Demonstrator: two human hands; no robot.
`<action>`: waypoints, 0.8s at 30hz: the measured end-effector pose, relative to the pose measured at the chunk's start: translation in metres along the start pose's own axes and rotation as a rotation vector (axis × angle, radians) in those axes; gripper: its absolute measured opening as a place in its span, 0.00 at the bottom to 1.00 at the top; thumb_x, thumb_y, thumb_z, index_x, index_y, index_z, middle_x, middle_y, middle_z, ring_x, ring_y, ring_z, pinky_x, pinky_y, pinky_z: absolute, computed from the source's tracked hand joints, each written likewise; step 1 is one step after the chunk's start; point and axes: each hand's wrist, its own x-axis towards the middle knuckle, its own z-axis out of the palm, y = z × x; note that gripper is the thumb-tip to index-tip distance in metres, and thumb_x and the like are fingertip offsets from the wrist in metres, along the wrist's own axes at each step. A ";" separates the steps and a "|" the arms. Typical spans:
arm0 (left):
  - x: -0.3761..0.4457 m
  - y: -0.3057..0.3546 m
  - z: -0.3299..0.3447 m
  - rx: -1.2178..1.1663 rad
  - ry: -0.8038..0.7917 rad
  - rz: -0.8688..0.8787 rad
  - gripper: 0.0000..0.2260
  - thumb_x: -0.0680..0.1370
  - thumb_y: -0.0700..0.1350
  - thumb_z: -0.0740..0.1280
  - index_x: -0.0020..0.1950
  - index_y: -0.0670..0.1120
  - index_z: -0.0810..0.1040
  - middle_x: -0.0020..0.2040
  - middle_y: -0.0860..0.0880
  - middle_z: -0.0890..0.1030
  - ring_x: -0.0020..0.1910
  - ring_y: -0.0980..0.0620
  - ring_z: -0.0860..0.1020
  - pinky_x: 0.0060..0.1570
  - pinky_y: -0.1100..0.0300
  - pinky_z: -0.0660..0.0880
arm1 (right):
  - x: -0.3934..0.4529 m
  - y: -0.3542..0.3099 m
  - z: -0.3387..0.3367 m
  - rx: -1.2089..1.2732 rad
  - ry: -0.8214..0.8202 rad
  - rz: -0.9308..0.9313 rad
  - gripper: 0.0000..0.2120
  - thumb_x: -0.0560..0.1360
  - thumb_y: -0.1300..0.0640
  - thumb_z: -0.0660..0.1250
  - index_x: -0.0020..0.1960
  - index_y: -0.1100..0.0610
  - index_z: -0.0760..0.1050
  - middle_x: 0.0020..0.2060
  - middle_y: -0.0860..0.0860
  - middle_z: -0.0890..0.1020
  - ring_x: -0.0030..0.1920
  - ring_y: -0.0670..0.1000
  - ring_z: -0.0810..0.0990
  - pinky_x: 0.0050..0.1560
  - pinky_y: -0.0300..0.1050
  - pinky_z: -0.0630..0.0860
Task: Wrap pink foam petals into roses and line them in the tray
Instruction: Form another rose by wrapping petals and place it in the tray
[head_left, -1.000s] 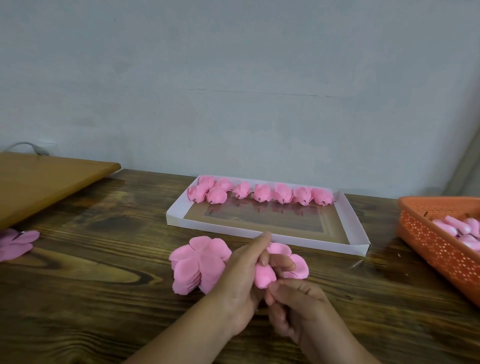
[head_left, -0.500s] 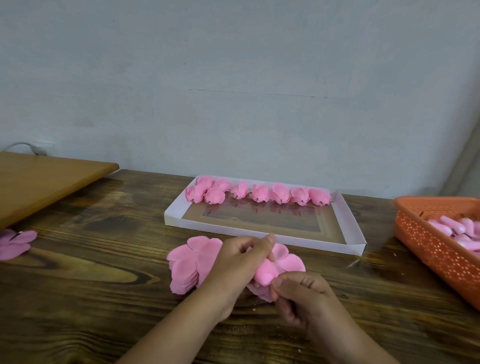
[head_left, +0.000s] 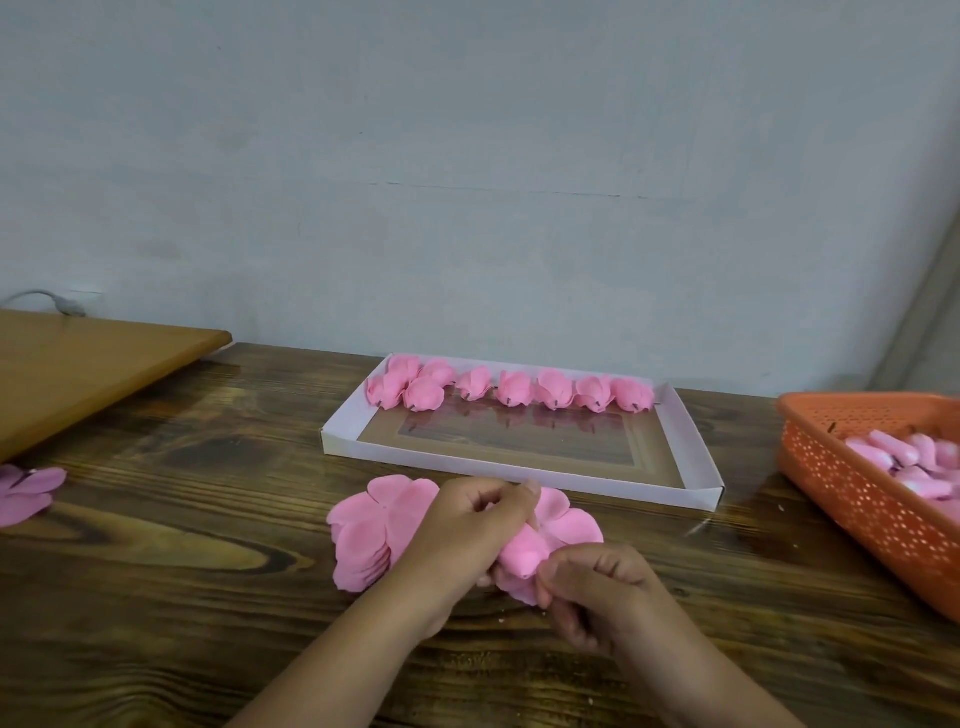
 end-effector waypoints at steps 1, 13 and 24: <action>0.001 -0.001 0.000 -0.010 0.011 0.021 0.15 0.81 0.51 0.66 0.38 0.46 0.83 0.30 0.47 0.82 0.29 0.54 0.78 0.24 0.66 0.69 | 0.000 0.000 0.000 0.004 -0.001 0.004 0.15 0.67 0.45 0.70 0.34 0.58 0.78 0.23 0.52 0.70 0.26 0.48 0.65 0.29 0.36 0.64; 0.012 -0.008 -0.004 -0.111 0.135 -0.014 0.15 0.77 0.51 0.71 0.35 0.45 0.83 0.32 0.50 0.81 0.31 0.55 0.79 0.30 0.60 0.75 | 0.003 0.000 -0.007 0.094 0.036 0.080 0.21 0.70 0.43 0.70 0.40 0.64 0.78 0.25 0.54 0.69 0.26 0.48 0.65 0.26 0.37 0.63; 0.027 -0.016 -0.014 -0.368 0.291 -0.125 0.12 0.77 0.51 0.72 0.39 0.45 0.79 0.35 0.46 0.82 0.24 0.55 0.74 0.32 0.59 0.73 | 0.021 0.024 -0.048 -0.904 0.694 0.019 0.16 0.74 0.45 0.70 0.57 0.53 0.81 0.51 0.47 0.81 0.52 0.49 0.78 0.51 0.46 0.75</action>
